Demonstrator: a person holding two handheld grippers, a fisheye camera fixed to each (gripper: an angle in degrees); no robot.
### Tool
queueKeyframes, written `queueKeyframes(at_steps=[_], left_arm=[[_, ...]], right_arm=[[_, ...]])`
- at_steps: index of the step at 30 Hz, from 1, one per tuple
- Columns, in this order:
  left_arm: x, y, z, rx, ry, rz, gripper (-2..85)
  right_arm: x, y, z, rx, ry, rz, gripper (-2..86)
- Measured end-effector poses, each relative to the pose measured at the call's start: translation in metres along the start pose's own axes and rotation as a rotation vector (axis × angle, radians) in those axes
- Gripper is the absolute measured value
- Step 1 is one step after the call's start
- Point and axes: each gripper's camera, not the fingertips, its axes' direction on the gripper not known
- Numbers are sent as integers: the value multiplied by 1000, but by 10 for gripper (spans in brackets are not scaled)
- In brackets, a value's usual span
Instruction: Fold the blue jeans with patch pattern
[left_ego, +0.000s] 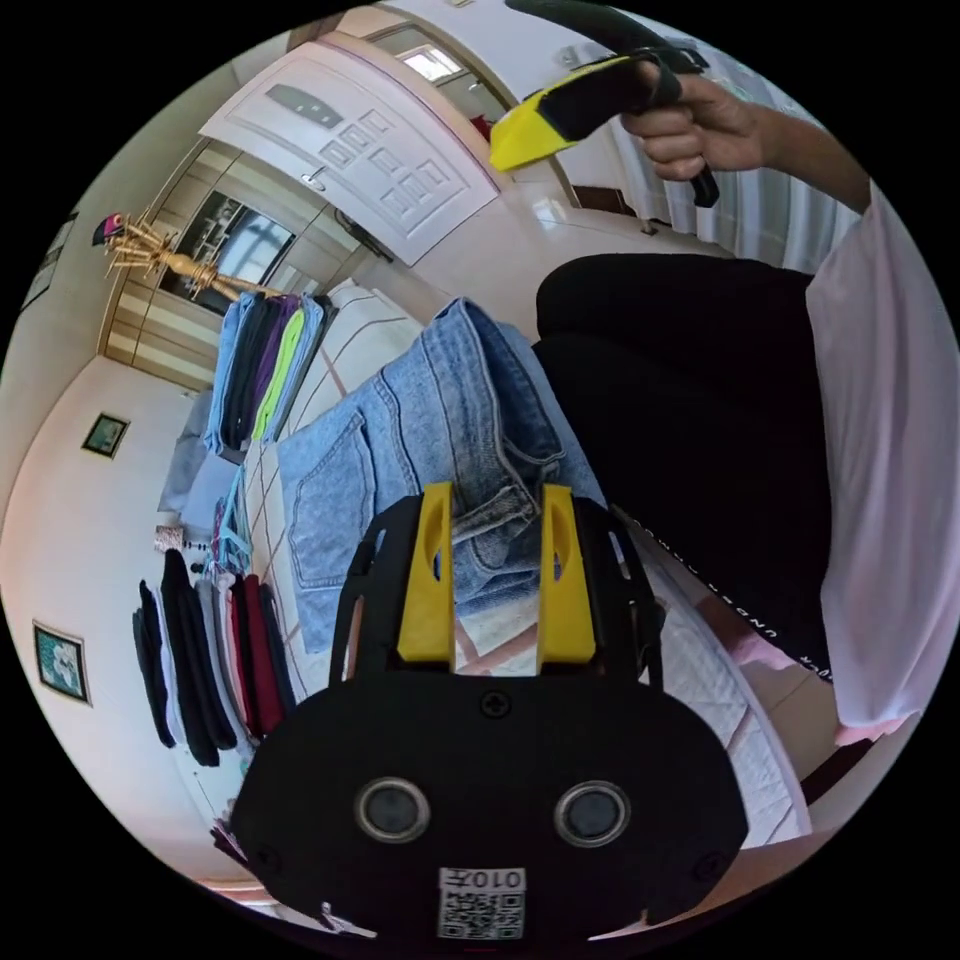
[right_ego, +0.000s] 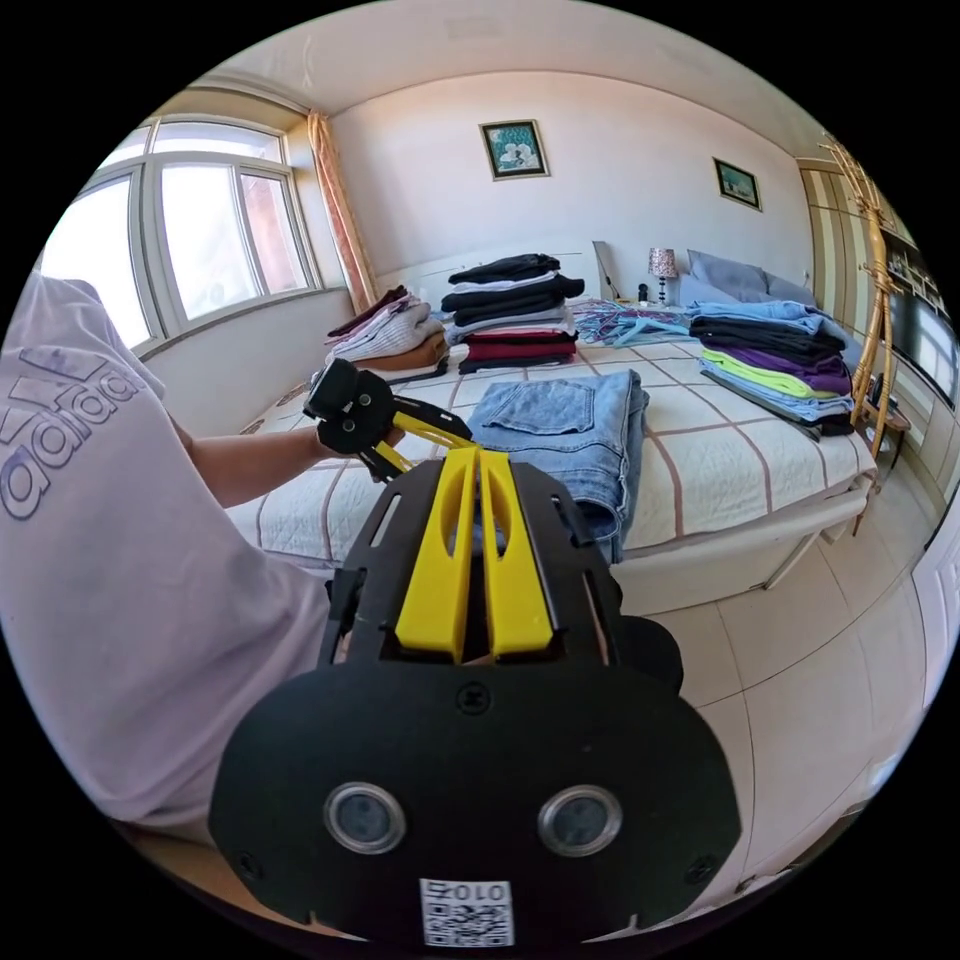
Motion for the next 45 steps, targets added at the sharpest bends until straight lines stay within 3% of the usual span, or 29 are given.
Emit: queueKeyframes(at_steps=[5, 12, 17, 23, 27, 31, 37, 45], left_arm=[[18, 7, -16, 84, 18, 70, 144], [53, 4, 23, -58, -91, 137, 140], [49, 21, 44, -107, 26, 94, 125], [0, 101, 38, 83, 300, -212, 94], [-47, 189, 34, 313, 413, -592, 76], [-65, 260, 19, 449, 328, -758, 65], [-78, 354, -7, 577, 204, -882, 54], [-56, 466, -8, 686, 212, -1035, 50]], right_arm=[[19, -6, 4, -28, 6, 82, 50], [33, -25, -1, -26, -69, 96, 55], [44, -38, -5, -57, -42, 88, 54], [58, -59, 7, -93, -12, 156, 104], [61, -75, 32, -178, -63, 184, 126], [80, -92, 73, -304, -255, 374, 145], [101, -128, 100, -314, -229, 508, 159], [148, -171, 122, -322, -297, 762, 95]])
